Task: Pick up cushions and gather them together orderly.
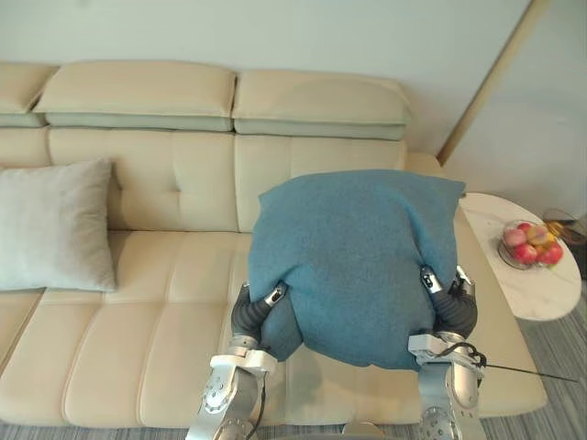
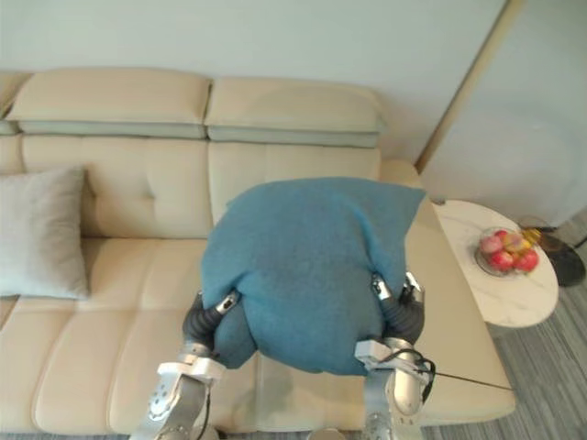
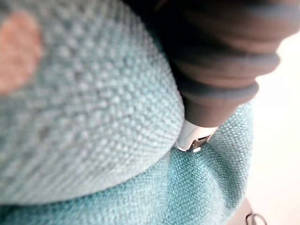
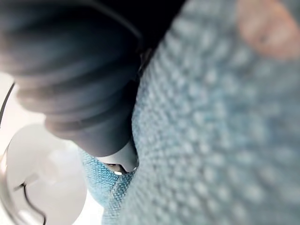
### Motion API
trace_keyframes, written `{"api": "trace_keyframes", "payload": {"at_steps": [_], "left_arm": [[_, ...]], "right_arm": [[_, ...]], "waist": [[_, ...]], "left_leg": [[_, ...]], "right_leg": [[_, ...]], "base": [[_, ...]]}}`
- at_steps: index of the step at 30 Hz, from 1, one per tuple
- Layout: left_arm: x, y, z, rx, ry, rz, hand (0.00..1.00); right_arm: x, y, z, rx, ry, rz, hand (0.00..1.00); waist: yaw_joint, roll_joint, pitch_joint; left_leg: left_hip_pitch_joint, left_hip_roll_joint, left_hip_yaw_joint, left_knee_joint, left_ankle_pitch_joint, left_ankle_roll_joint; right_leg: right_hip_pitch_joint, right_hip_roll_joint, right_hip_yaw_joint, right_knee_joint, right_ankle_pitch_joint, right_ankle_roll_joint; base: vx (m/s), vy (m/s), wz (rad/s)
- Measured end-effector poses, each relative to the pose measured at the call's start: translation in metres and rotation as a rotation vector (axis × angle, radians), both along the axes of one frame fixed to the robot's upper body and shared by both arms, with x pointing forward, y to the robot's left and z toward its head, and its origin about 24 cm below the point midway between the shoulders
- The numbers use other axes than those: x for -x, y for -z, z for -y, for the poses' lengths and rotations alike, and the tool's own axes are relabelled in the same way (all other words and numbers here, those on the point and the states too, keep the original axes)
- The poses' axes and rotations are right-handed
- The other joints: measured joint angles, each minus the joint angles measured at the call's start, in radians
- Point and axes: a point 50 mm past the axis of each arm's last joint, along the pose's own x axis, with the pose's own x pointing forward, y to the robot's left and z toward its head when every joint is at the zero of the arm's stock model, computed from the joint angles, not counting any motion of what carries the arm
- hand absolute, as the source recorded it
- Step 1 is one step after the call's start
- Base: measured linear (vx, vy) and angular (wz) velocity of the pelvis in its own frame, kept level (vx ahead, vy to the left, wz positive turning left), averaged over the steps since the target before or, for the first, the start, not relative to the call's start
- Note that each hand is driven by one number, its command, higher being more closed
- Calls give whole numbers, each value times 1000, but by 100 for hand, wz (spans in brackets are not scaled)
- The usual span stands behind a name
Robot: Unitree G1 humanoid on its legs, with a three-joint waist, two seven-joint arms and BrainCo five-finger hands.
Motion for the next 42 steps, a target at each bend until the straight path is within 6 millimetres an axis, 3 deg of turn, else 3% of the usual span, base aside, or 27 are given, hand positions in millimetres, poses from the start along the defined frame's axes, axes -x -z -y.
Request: {"api": "trace_keyframes", "payload": {"at_steps": [2,3,4,5,6,7,9,12,16,20,25,29,31,32,34,35,39,40,41,42], "left_arm": [[-1,-1,-2,-2,-15,5,100],[-3,-2,-6,-6,-37,11,100],[-6,-1,-10,-12,-57,16,100],[-9,-1,-12,-18,-71,18,100],[-15,0,-16,-31,-88,21,100],[-18,1,-16,-40,-93,14,100],[-19,2,-15,-41,-96,6,100],[-21,-2,-17,-44,-107,26,100],[-26,-8,-21,-44,-126,53,100],[-33,-20,-22,-31,-149,99,100],[-48,-51,-21,-23,-201,215,100],[-68,-87,-25,-7,-270,348,100],[-86,-127,-25,-7,-317,497,100],[-91,-139,-25,-5,-329,537,100],[-113,-184,-23,-15,-366,678,100],[-119,-196,-22,-18,-375,708,100],[-149,-276,-15,-96,-410,873,100],[-156,-292,-14,-112,-422,886,100],[-161,-299,-13,-124,-429,880,100],[-171,-307,-12,-148,-444,850,0]], "right_arm": [[-9,1,-3,15,-15,0,100],[-18,1,-6,19,-34,2,100],[-25,1,-9,24,-53,1,100],[-30,1,-12,29,-68,3,100],[-39,0,-14,45,-88,6,100],[-42,1,-14,54,-96,-1,100],[-42,5,-10,78,-99,-20,100],[-47,-1,-11,106,-124,-3,100],[-57,-13,-16,133,-140,47,100],[-65,-25,-19,145,-139,89,100],[-78,-50,-25,138,-118,175,100],[-90,-88,-36,131,-88,303,100],[-106,-130,-42,132,-55,431,100],[-110,-141,-43,136,-47,463,100],[-126,-183,-45,117,12,560,100],[-129,-194,-45,117,34,580,100],[-143,-265,-37,128,135,708,100],[-146,-280,-33,126,155,721,0],[-150,-286,-31,122,167,712,0],[-159,-291,-28,116,186,667,0]], "waist": [[8,2,2],[14,5,4],[20,7,5],[24,19,13],[22,8,16],[18,20,26],[9,39,39],[15,61,35],[28,56,42],[34,61,50],[57,74,90],[73,79,97],[73,84,115],[74,85,116],[76,98,134],[77,102,141],[77,117,198],[76,122,222],[74,127,235],[71,129,238]], "left_leg": [[-2,12,43,5,-6,4],[-5,27,78,13,-17,10],[-11,40,106,16,-21,19],[-19,45,119,10,-16,27],[-25,44,142,8,-8,37],[-27,36,133,9,-6,27],[-29,9,76,-3,4,12],[-68,-15,-3,-99,73,-4],[-99,-17,-48,-186,169,-9],[-105,-27,-77,-277,232,-12],[-141,-45,-77,-302,252,-3],[-203,-55,-77,-311,273,2],[-247,-68,-83,-320,300,5],[-261,-70,-84,-323,307,5],[-284,-82,-103,-375,353,9],[-290,-82,-107,-387,364,8],[-373,-90,-138,-442,428,11],[-387,-98,-153,-455,448,13],[-392,-99,-164,-465,458,13],[-413,-100,-173,-481,473,12]], "right_leg": [[-28,12,44,-15,46,1],[-54,22,27,-20,86,1],[-80,24,-44,-34,123,-25],[-94,13,-114,-28,112,-49],[-136,-15,-246,67,57,-73],[-150,-31,-312,134,20,-86],[-132,-43,-332,134,5,-47],[-125,-29,-372,17,45,-62],[-124,-2,-416,-74,120,-82],[-152,-1,-454,-69,125,-84],[-226,-21,-456,-3,101,-84],[-326,-43,-453,76,76,-84],[-385,-55,-456,107,74,-85],[-402,-58,-456,114,73,-85],[-450,-71,-463,137,73,-86],[-461,-72,-464,144,73,-86],[-562,-82,-486,177,76,-90],[-577,-85,-493,182,77,-91],[-582,-87,-501,184,77,-92],[-608,-88,-511,189,77,-92]], "base": [[-103,45,-86],[-146,59,-102],[-158,50,-98],[-163,11,-73],[-163,-14,-31],[-159,-16,2],[-110,-18,43],[-37,-76,35],[36,-94,29],[37,-39,23],[-32,15,6],[-24,11,9],[-53,23,14],[-66,11,12],[-44,5,21],[-57,-13,26],[-61,-21,24],[-30,-6,25],[-23,-14,24],[-5,-18,21]]}}
